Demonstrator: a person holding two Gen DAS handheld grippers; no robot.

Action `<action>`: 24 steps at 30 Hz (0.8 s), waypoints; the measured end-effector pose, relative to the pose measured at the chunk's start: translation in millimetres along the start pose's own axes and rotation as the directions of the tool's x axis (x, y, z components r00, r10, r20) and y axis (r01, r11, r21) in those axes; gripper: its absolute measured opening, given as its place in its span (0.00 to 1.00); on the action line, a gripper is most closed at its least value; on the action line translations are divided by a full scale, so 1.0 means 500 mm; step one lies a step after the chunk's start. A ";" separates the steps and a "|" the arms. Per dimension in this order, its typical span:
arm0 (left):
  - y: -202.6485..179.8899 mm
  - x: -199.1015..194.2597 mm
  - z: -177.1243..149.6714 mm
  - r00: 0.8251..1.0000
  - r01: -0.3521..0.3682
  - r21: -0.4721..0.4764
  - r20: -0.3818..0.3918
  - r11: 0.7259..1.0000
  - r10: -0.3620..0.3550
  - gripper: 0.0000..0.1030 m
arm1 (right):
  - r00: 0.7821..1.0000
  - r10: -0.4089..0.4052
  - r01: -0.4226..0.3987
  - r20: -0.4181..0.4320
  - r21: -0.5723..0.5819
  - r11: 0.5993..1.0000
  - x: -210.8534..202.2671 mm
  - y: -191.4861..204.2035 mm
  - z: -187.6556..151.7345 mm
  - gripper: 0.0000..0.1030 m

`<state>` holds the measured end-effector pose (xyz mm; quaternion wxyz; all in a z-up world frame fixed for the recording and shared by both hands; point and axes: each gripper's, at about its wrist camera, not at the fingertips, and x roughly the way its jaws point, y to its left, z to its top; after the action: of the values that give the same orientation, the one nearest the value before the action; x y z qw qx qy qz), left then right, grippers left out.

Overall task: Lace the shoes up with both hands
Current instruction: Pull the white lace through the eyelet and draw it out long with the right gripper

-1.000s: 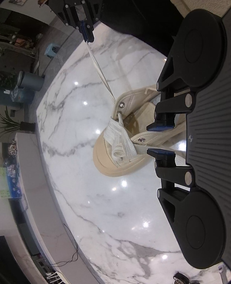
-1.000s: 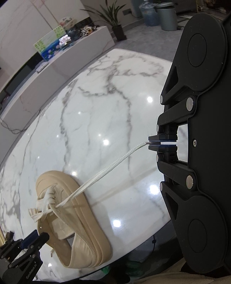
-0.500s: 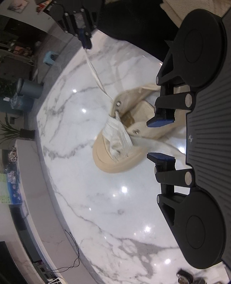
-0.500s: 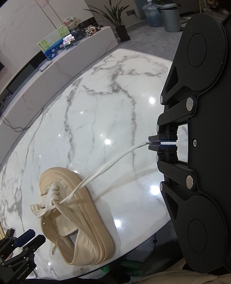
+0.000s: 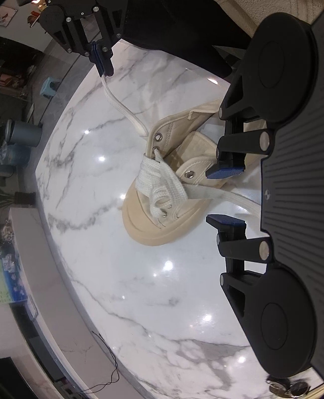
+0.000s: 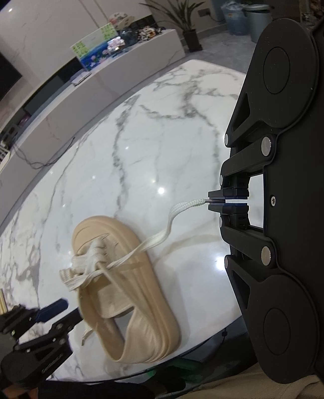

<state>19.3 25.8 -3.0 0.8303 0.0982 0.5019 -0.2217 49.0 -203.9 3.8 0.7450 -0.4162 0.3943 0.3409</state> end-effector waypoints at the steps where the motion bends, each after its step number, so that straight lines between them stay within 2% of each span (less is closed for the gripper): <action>1: 0.001 0.001 0.002 1.000 0.003 0.005 -0.003 1.000 -0.003 0.29 | 1.000 0.004 -0.004 0.001 -0.002 1.000 0.002 0.001 0.002 0.01; 8: -0.007 0.025 0.022 0.999 0.024 0.066 -0.036 0.998 -0.021 0.28 | 0.999 0.037 -0.037 0.001 -0.014 0.999 0.029 0.003 0.020 0.01; 10: -0.011 0.032 0.026 0.999 0.033 0.079 -0.039 0.996 -0.030 0.24 | 0.999 0.049 -0.049 0.000 -0.019 0.999 0.037 0.005 0.023 0.01; 12: -0.017 0.039 0.030 0.998 0.048 0.092 -0.043 0.995 -0.044 0.14 | 0.998 0.061 -0.061 0.000 -0.027 0.998 0.045 0.007 0.024 0.01; 16: -0.022 0.047 0.035 0.998 0.056 0.091 -0.043 0.994 -0.052 0.03 | 0.997 0.077 -0.077 0.005 -0.028 0.997 0.054 0.008 0.025 0.01; 24: -0.022 0.029 0.027 0.998 -0.036 0.097 -0.046 0.995 0.041 0.01 | 0.997 0.071 -0.070 0.019 -0.024 0.997 0.053 0.004 0.022 0.01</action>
<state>30.3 7.0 -8.7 0.8163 0.1533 0.5085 -0.2270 62.6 -188.3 -16.3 0.7316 -0.4072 0.3972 0.3757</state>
